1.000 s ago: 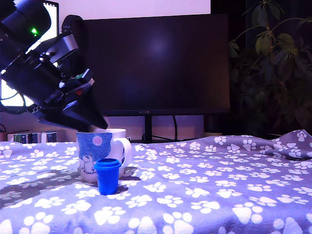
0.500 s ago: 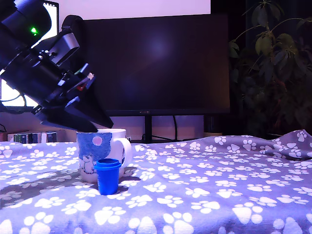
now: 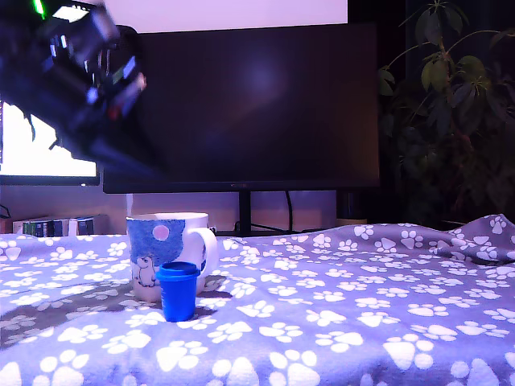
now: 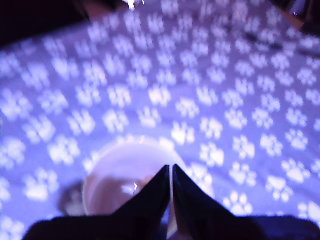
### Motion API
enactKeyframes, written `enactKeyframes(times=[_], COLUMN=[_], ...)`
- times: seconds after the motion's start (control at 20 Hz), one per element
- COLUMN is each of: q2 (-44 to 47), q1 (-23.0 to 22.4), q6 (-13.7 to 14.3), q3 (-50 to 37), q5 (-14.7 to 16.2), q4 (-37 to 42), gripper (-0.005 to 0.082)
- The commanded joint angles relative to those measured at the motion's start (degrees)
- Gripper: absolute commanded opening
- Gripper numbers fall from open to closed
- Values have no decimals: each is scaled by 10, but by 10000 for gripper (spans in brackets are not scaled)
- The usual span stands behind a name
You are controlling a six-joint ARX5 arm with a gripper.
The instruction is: Pick up the coffee capsules on the table and drop them inside the coffee cup
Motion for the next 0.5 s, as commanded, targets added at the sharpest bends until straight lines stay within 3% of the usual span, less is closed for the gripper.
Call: enactKeyframes(times=[0.0,0.45], q2=[-24,-108], q1=[-11,-46], q6=[11,13], q3=[-16,-112], q5=[-5,-6], q4=[1,67], gripper=[-19,-19])
